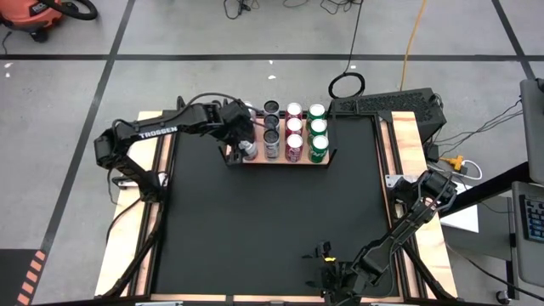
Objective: Place canned beverage on shelf
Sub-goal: Put the pink soda can on the shelf
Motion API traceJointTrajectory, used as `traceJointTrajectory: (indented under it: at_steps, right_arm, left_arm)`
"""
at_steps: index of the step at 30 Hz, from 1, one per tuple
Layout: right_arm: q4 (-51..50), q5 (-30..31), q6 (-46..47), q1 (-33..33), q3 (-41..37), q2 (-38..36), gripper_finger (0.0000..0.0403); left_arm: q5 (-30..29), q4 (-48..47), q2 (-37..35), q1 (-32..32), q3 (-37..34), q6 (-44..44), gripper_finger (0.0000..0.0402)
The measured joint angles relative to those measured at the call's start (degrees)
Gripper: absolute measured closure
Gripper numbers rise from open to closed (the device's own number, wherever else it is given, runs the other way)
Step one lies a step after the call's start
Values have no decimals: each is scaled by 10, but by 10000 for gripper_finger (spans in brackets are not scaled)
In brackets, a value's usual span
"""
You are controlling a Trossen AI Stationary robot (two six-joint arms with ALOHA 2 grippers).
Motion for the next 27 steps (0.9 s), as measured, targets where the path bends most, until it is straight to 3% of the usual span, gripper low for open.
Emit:
traceJointTrajectory:
  at_steps: [27]
  right_arm:
    - [-2, -1, 2, 0, 0, 0, 46]
  left_arm:
    - [0, 8, 31, 17, 0, -4, 109]
